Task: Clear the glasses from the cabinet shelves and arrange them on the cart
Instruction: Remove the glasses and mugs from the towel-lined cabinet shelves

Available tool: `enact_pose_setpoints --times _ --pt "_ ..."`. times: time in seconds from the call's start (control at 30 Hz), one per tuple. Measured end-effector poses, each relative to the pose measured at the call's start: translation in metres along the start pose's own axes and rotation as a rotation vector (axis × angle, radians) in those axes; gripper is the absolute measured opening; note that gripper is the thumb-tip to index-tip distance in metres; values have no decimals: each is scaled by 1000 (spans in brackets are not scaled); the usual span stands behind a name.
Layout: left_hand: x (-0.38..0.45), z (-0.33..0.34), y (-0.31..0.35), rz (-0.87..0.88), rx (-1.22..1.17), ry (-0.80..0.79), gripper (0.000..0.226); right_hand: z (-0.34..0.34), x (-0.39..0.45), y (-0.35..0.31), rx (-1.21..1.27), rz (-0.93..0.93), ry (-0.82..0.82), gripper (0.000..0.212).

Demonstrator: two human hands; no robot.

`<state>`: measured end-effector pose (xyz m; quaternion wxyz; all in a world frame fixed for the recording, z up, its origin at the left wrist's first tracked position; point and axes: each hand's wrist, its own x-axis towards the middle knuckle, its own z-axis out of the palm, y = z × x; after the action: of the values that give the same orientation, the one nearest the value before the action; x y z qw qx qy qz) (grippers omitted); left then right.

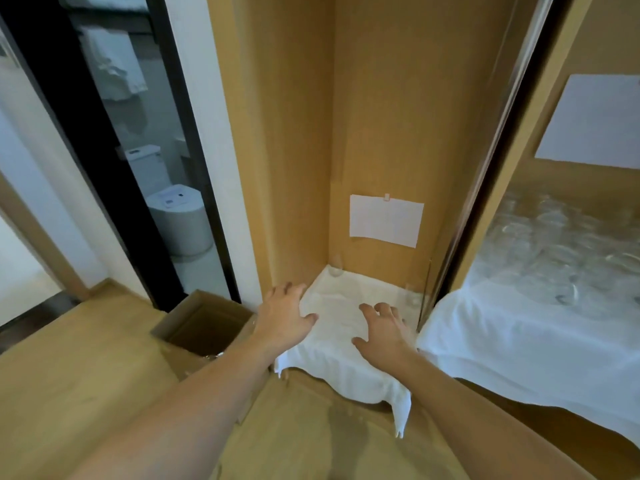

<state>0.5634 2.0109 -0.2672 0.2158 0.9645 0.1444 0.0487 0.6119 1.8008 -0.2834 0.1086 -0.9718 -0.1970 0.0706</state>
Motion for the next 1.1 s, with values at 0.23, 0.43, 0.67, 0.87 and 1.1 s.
enact_pose_setpoints --times 0.23,0.43,0.67,0.87,1.1 --pt "74 25 9 17 -1 -44 71 2 80 6 95 78 -33 67" --pt "147 36 9 37 84 -123 69 11 150 19 152 147 -87 67" --pt "222 61 19 19 40 -188 67 18 208 38 194 215 -102 61" --pt "271 87 16 59 34 -250 70 31 253 47 187 301 -120 61" --pt "348 109 2 139 -11 -329 69 49 309 51 202 479 -45 59"
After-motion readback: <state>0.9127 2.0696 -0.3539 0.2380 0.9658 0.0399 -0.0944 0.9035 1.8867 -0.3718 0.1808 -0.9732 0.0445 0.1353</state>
